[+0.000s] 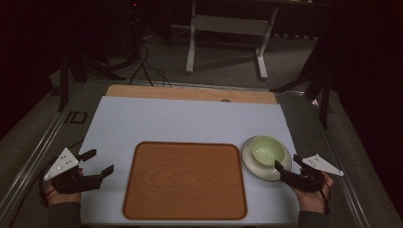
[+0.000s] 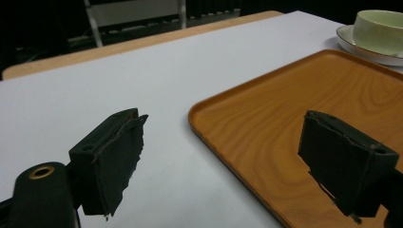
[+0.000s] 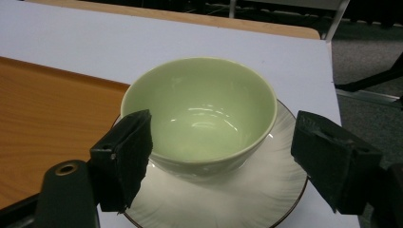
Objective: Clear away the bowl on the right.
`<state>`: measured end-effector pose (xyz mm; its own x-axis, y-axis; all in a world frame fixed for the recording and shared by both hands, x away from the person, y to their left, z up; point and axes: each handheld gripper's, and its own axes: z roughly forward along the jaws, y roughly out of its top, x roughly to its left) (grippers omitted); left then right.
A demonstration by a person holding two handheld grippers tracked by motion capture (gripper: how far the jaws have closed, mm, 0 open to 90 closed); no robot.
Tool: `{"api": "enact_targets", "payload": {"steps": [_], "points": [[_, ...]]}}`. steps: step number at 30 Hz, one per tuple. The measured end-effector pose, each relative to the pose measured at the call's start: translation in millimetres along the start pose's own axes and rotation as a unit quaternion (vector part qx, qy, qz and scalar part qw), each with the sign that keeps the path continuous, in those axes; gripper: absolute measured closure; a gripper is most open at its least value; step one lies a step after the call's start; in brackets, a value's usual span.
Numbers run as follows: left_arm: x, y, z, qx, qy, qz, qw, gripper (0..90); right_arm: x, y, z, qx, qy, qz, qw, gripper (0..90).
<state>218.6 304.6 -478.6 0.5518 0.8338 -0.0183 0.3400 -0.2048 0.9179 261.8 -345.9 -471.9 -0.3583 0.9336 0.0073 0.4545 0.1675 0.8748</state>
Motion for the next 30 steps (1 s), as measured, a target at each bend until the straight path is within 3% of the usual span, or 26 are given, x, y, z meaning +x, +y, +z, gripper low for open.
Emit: {"api": "enact_targets", "payload": {"steps": [8,18,30], "points": [[1.0,0.2,2.5,0.000,0.003,-0.001,1.0000,15.1,-0.8,1.4,0.7,-0.001,0.003,0.015,0.9999,23.6],[1.9,0.2,2.9,-0.002,-0.004,-0.002,1.0000,15.1,2.9,3.1,6.6,0.009,0.002,0.008,0.9999,23.6],[0.5,0.5,4.1,-0.007,-0.008,0.003,0.9999,15.2,4.3,12.5,9.0,-0.003,0.006,0.006,1.0000,24.1]]}}
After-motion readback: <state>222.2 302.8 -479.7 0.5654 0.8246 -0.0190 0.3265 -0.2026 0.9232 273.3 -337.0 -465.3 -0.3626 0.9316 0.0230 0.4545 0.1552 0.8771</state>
